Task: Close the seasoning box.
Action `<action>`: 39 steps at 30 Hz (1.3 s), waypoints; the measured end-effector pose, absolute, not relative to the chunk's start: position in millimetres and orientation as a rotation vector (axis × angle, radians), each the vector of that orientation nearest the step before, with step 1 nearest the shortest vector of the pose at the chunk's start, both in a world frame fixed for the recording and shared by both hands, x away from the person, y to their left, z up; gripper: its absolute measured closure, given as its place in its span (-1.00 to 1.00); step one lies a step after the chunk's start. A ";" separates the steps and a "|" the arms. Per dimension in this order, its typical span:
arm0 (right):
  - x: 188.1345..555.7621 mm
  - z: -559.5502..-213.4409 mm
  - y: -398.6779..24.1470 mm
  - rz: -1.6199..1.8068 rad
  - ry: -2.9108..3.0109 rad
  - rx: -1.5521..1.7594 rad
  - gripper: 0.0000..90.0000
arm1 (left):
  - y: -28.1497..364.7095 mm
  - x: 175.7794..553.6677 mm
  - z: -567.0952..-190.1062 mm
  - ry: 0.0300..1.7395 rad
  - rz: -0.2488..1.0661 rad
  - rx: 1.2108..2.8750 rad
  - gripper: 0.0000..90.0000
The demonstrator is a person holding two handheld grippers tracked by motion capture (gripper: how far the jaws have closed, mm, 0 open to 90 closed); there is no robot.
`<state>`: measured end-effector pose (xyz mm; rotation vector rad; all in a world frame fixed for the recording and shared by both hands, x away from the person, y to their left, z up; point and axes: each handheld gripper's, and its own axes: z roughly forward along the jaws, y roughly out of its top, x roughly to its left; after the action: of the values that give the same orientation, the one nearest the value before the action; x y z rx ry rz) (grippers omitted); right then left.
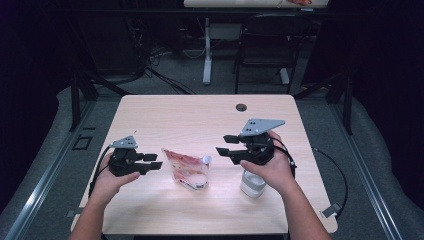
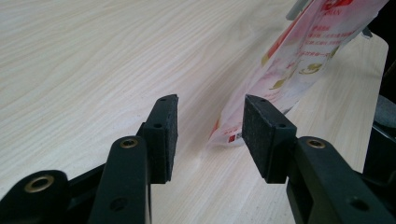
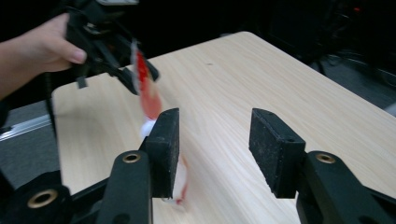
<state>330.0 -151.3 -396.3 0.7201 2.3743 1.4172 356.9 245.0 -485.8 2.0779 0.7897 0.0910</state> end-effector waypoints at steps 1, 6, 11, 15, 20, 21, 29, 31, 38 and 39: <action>329.7 -396.3 -154.7 1.422 2.360 0.736 0.18 | 246.0 356.8 -485.4 0.797 0.097 2.077 0.25; 328.7 -397.9 -168.7 1.390 2.305 0.811 0.14 | 251.3 357.7 -484.4 0.818 0.111 2.070 0.25; 328.1 -401.8 -180.5 1.380 2.252 0.887 0.14 | 254.2 358.0 -484.0 0.833 0.119 2.056 0.25; 328.9 -403.5 -192.5 1.370 2.219 0.946 0.11 | 256.1 358.1 -483.8 0.837 0.127 2.051 0.23; 329.0 -407.6 -210.7 1.327 2.192 1.010 0.12 | 258.7 358.7 -483.7 0.858 0.131 2.037 0.23; 328.7 -408.6 -213.8 1.325 2.184 1.022 0.12 | 259.0 358.6 -483.6 0.863 0.128 2.034 0.23; 327.4 -416.2 -236.0 1.291 2.130 1.097 0.12 | 260.9 358.9 -483.7 0.869 0.129 2.016 0.22; 326.9 -416.9 -240.2 1.289 2.119 1.107 0.12 | 261.5 358.9 -483.5 0.869 0.131 2.014 0.22; 326.4 -418.3 -255.4 1.270 2.076 1.160 0.26 | 262.0 358.8 -483.7 0.872 0.131 2.013 0.21; 326.5 -419.2 -258.3 1.265 2.074 1.172 0.34 | 261.9 358.8 -483.6 0.872 0.131 2.013 0.21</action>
<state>326.5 -258.3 -419.2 1.1715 2.0735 1.2645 358.8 261.9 -483.6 2.0132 0.8716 0.1310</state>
